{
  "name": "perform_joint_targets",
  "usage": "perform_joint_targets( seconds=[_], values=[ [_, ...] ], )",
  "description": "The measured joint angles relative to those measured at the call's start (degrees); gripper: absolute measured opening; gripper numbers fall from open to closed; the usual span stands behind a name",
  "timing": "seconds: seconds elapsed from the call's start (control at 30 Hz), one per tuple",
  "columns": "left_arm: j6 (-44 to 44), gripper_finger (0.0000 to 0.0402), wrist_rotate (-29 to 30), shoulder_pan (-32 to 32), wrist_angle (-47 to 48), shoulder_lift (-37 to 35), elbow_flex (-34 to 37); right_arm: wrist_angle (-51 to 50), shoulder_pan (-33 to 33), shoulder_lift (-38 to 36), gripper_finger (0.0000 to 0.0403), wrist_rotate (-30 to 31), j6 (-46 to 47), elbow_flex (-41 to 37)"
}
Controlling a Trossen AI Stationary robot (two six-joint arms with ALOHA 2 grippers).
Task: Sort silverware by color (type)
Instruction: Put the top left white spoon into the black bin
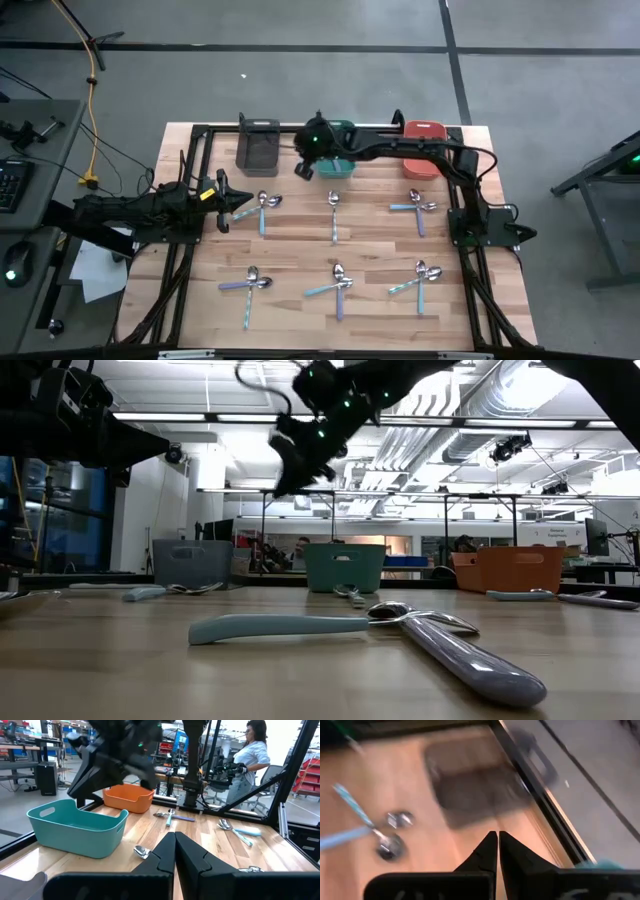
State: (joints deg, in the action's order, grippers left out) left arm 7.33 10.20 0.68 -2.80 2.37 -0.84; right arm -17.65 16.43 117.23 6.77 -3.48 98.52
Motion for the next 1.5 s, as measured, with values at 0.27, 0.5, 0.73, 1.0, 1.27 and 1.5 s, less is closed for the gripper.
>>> perform_joint_targets(
  seconds=[0.27, 0.5, 0.73, 1.0, 1.27, 1.5],
  values=[
    [0.0, 0.0001, 0.0, -0.01, 0.02, 0.02, 0.02, 7.95, -3.79, 2.52, 0.0, -1.79, -0.51, -0.02],
    [0.0, 0.0001, -0.01, -0.01, -0.02, 0.02, 0.01, 12.27, -5.47, 6.37, 0.0, -0.75, -0.5, 0.0],
    [1.0, 0.0001, -0.02, -0.02, 0.04, 0.02, 0.0, 16.72, -8.36, 10.67, 0.0, -0.76, -0.63, -0.02],
    [1.78, 0.0001, -0.13, -0.02, -0.03, 0.01, 0.02, 38.46, -10.08, 11.91, 0.0, -3.98, 1.7, -9.43],
    [0.98, 0.0001, 0.06, -0.01, -1.07, 0.02, 0.0, 53.07, -9.77, 9.21, 0.0, -3.41, 2.72, -25.17],
    [-5.02, 0.0001, 2.62, 0.16, -5.52, 0.16, -0.01, 53.13, -7.85, -0.27, 0.0, -3.37, 1.12, -35.98]
  ],
)
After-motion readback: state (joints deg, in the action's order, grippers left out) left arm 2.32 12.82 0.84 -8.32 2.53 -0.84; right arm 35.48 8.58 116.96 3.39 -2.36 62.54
